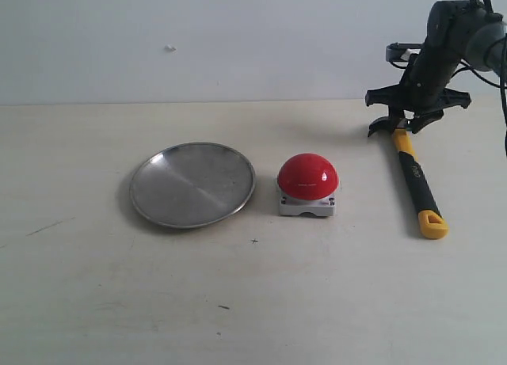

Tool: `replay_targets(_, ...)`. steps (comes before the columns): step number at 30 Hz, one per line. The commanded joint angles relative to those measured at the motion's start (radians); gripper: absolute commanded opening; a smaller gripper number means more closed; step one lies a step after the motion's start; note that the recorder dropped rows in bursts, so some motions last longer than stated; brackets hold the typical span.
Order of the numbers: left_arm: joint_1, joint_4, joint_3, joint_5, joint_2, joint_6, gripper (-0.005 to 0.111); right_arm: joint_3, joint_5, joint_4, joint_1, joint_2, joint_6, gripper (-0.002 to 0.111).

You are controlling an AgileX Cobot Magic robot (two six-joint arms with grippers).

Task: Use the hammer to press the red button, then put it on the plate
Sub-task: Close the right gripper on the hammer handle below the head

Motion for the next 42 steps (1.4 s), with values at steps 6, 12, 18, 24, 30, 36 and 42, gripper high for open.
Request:
replay_targets(6,0.004,0.000,0.004,-0.001,-0.006,0.000,0.000,-0.006,-0.005,0.066,-0.001,0.011,-0.003,0.045)
replay_targets(12,0.004,0.000,0.004,-0.001,-0.006,0.000,0.000,0.015,-0.005,0.060,-0.001,0.011,-0.003,0.044)
replay_targets(18,0.004,0.000,0.004,-0.001,-0.006,0.000,0.000,0.022,-0.005,0.051,-0.001,0.003,-0.005,0.043)
replay_targets(24,0.004,0.000,0.004,-0.001,-0.006,0.000,0.000,0.022,-0.005,0.011,-0.001,0.001,-0.007,0.043)
replay_targets(30,0.004,0.000,0.004,-0.001,-0.006,0.000,0.000,0.022,-0.005,-0.036,-0.001,0.001,-0.038,0.043)
replay_targets(36,0.004,0.000,0.004,-0.001,-0.006,0.000,0.000,0.022,-0.005,-0.038,-0.001,-0.004,-0.056,0.043)
replay_targets(42,0.004,0.000,0.004,-0.001,-0.006,0.000,0.000,0.022,-0.005,-0.028,-0.001,-0.030,-0.054,0.043)
